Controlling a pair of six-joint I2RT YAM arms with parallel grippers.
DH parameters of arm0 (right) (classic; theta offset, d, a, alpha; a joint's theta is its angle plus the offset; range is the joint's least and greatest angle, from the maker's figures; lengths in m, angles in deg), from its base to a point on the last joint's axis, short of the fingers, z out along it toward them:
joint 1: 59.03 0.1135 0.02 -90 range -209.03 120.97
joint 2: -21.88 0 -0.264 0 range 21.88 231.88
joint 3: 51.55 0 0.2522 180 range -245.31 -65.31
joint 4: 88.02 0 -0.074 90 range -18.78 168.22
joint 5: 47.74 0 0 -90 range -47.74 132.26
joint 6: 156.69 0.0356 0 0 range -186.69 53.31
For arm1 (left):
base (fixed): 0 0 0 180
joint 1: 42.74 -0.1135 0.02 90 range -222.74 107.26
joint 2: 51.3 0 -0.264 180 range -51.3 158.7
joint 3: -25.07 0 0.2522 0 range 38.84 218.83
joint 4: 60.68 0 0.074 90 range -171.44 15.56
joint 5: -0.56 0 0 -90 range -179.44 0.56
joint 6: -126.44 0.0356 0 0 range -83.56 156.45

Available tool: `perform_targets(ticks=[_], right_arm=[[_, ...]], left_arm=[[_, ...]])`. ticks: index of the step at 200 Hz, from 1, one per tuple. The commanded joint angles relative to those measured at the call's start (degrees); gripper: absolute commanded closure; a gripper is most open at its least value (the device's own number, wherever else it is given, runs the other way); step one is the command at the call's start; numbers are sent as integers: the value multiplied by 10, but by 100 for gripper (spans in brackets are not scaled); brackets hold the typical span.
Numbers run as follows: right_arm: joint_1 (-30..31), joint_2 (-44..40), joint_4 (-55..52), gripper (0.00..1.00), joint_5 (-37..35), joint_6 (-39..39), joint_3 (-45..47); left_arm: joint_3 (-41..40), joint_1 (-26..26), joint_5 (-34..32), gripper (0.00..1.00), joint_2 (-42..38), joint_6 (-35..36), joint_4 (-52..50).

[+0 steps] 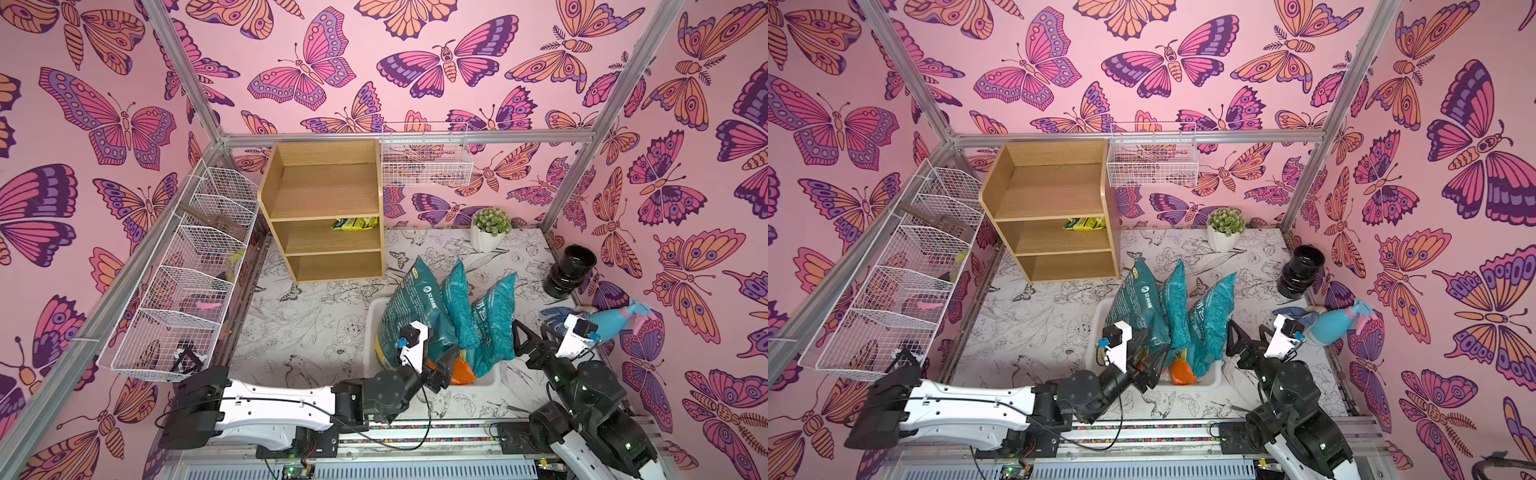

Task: Take down the fertilizer bag from the shelf
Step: Place the fertilizer bag in the storage box, then pick up the fertilizer bag from the shelf.

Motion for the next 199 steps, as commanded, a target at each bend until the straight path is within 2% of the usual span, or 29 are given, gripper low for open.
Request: perform_targets(ticks=[1, 14, 47, 54, 73, 78, 85, 93, 104, 109, 123, 134, 144, 165, 183, 199], right_arm=[[4, -5, 2, 1, 0, -11, 2], [4, -4, 2, 1, 0, -11, 2], [4, -4, 3, 1, 0, -11, 2], [4, -4, 3, 1, 0, -11, 2], [4, -4, 5, 1, 2, -12, 2], [4, -4, 5, 1, 2, -12, 2], [4, -3, 5, 1, 2, -12, 2], [4, -3, 5, 1, 2, -12, 2], [4, -4, 6, 1, 2, -12, 3], [4, -4, 6, 1, 1, -11, 3], [4, -4, 3, 1, 2, -11, 2], [4, -5, 2, 1, 3, -11, 2], [4, -5, 3, 1, 2, -11, 3], [4, -4, 7, 1, 1, -13, 5], [4, -4, 7, 1, -2, -13, 7], [4, -6, 9, 1, -2, -14, 11]], left_arm=[[24, 6, 44, 11, -61, 29, -33], [25, 6, 21, 0, -97, 38, -61], [5, 6, -15, 0, -177, 73, -99], [3, 6, -52, 0, -193, 82, -115], [-13, -7, -263, 0, -217, 76, -133], [-21, -21, -290, 0, -219, 67, -137], [-25, -58, -295, 0, -219, 35, -171], [-9, -101, -269, 0, -214, -37, -255], [22, -207, -173, 0, -187, -129, -368], [33, -247, -109, 0, -169, -162, -397], [43, -375, 44, 0, -119, -222, -400], [37, -446, 124, 0, -87, -248, -348], [42, -484, 159, 1, -63, -264, -316], [77, -522, 212, 6, -13, -269, -270], [86, -573, 305, 22, 42, -347, -214], [92, -609, 366, 25, 91, -412, -140]])
